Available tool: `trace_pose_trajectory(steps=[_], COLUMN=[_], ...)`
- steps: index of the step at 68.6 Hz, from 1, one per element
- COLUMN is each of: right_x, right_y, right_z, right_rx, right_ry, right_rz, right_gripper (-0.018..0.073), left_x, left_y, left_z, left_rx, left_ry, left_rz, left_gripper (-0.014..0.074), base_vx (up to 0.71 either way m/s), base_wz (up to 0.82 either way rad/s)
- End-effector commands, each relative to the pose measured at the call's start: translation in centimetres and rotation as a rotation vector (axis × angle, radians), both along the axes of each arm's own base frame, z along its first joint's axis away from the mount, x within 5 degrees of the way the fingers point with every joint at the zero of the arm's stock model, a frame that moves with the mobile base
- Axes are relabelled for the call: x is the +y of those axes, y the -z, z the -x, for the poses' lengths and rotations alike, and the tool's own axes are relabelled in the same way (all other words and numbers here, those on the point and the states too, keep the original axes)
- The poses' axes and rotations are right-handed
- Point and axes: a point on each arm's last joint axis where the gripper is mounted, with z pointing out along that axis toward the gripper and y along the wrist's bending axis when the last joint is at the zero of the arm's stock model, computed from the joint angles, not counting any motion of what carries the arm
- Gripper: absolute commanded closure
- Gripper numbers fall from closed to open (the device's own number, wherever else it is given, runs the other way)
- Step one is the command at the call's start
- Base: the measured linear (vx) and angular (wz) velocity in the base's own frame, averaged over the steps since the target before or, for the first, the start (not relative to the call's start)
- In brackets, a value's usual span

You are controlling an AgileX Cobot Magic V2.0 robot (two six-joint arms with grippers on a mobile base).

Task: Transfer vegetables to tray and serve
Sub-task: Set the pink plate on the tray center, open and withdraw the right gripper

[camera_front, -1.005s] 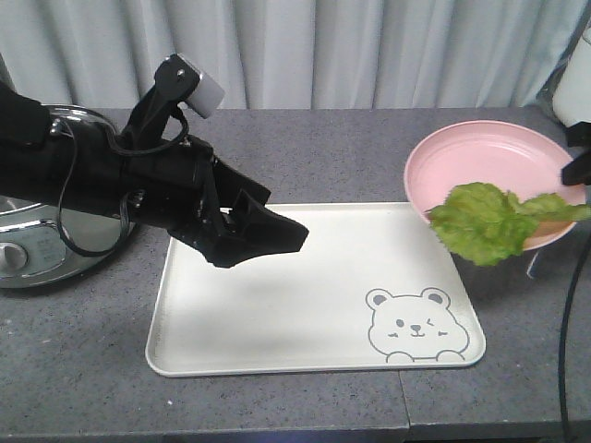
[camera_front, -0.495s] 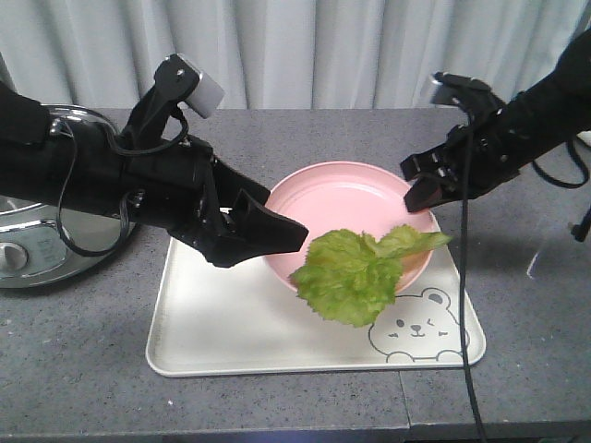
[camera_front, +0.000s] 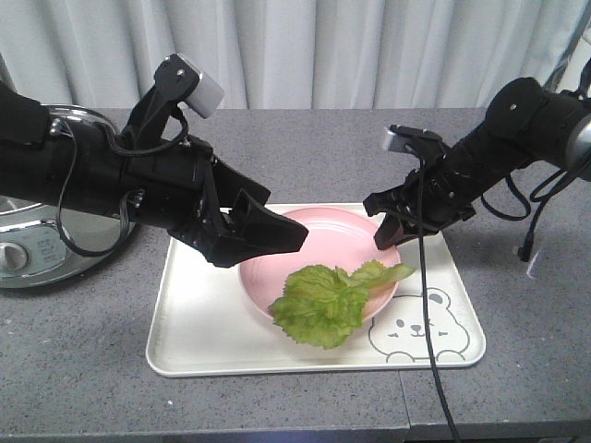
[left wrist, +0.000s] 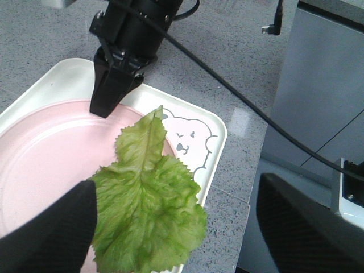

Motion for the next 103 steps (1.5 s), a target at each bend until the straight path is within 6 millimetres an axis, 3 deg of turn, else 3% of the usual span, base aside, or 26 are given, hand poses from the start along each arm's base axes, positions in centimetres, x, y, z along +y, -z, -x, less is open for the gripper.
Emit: trace_pose_trajectory(steps=[1, 21, 40, 47, 58, 67, 81, 91, 103], right_x=[0.3, 0.4, 0.4, 0.2, -0.4, -0.9, -1.6, -2.1, -2.7], right_y=[-2.4, -1.8, -1.9, -2.8, -5.8, -9.5, -15.2, -16.0, -15.0], right_z=[-0.1, -0.3, -0.2, 0.1, 1.3, 3.1, 7.6, 11.1, 14.6], right_rx=[-0.065, -0.048, -0.048, -0.074, -0.161, -0.252, -0.382, -0.440, -0.475], right_ry=[0.024, 0.017, 0.016, 0.007, -0.008, -0.014, 0.014, 0.024, 0.024], right_rz=[-0.064, -0.077, -0.078, -0.062, -0.011, 0.014, 0.007, 0.007, 0.022], right_gripper=[0.0565, 0.0533, 0.0291, 0.0225, 0.0216, 0.0222, 0.0261, 0.0287, 0.0306], left_x=[0.1, 0.1, 0.1, 0.1, 0.1, 0.1, 0.1, 0.1, 0.4], left_y=[-2.3, -2.3, -2.3, -2.3, -2.3, -2.3, -2.3, -2.3, -2.6], left_z=[0.6, 0.6, 0.6, 0.6, 0.6, 0.6, 0.6, 0.6, 0.9], left_rx=[-0.042, -0.042, -0.042, -0.042, -0.042, -0.042, -0.042, -0.041, -0.004], left_ry=[-0.018, -0.018, -0.018, -0.018, -0.018, -0.018, -0.018, -0.018, -0.054], left_rz=[0.077, 0.077, 0.077, 0.077, 0.077, 0.077, 0.077, 0.078, 0.075], left_gripper=[0.0031, 0.0031, 0.0031, 0.0031, 0.0031, 0.0031, 0.0031, 0.0031, 0.0036], base_vx=[0.00, 0.00, 0.00, 0.00, 0.00, 0.00, 0.00, 0.00, 0.00], base_wz=[0.00, 0.00, 0.00, 0.00, 0.00, 0.00, 0.00, 0.00, 0.00])
